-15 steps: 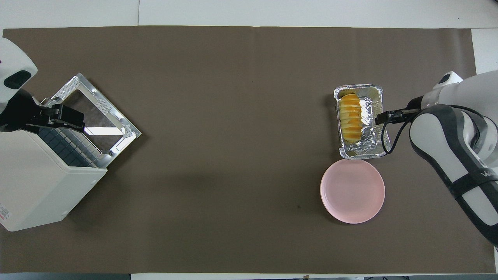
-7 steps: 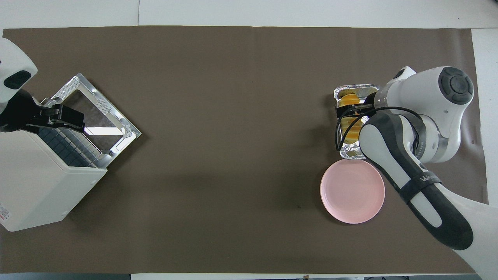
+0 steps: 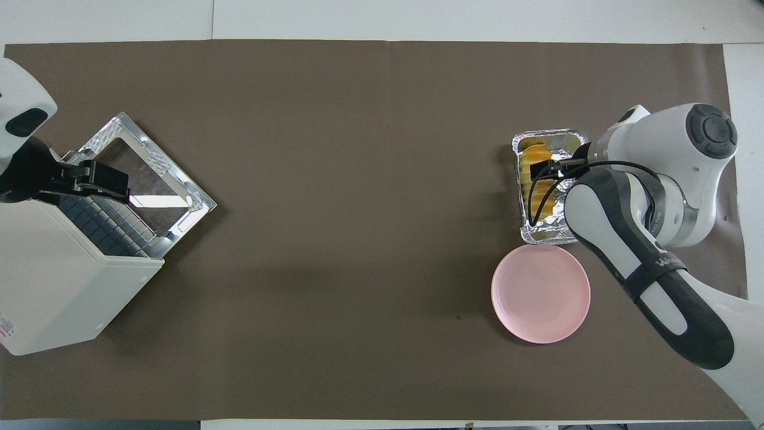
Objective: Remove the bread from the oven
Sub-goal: 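Grasp the yellow bread slices in the tray with the right gripper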
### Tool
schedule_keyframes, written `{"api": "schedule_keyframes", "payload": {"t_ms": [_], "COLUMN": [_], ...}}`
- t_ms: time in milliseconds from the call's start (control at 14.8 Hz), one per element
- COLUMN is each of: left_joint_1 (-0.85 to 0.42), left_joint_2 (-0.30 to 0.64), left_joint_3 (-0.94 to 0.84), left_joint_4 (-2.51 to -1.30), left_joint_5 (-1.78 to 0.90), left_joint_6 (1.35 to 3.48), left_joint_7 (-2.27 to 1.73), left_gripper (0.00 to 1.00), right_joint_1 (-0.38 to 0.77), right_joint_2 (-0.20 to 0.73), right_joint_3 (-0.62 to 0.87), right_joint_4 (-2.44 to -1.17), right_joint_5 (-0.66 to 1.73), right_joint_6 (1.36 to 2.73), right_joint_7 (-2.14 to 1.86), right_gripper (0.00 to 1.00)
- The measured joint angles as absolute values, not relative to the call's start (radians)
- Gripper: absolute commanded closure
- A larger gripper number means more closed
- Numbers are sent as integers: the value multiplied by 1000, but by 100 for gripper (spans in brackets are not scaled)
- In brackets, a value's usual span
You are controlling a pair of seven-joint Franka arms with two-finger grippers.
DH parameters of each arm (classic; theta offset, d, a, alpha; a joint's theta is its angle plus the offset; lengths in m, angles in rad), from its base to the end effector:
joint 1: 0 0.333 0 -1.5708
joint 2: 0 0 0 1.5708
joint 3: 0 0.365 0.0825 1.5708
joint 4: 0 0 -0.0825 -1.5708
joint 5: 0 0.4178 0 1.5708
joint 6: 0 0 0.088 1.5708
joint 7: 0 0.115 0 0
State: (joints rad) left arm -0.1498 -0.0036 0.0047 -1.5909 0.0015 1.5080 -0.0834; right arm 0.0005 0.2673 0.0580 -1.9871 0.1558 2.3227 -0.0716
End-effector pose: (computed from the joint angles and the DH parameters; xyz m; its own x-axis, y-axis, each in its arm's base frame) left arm 0.5728 -0.0835 0.6523 0.9950 -0.0611 -0.0788 -0.0619 -0.9980 -0.0081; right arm 0.6466 0.0399 0.3552 0.9973 0.0202 0.0702 0.0292 -0.9910 -0.1308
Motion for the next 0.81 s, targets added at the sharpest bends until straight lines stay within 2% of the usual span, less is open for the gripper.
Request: {"api": "schedule_keyframes", "payload": {"t_ms": [203, 541, 676, 812], "left_joint_1": [-150, -150, -150, -150], "left_joint_2": [-4, -4, -4, -4], "left_joint_3": [5, 5, 5, 5], "left_joint_4": [-1591, -1591, -1591, -1591], "left_joint_5": [1, 1, 1, 1], "left_joint_6": [1508, 1508, 1508, 1508], "left_joint_7": [-83, -83, -83, -83], "left_gripper": [0, 0, 0, 0], "right_joint_1": [4, 7, 7, 7], "right_joint_2": [273, 291, 291, 291], "right_joint_3": [61, 62, 62, 64], "right_joint_4": [-1994, -2012, -2025, -2034], "right_joint_5": [156, 156, 156, 156], "right_joint_6": [2338, 2343, 2350, 2367], "right_joint_7": [-72, -72, -72, -72], "right_gripper": [7, 33, 55, 100]}}
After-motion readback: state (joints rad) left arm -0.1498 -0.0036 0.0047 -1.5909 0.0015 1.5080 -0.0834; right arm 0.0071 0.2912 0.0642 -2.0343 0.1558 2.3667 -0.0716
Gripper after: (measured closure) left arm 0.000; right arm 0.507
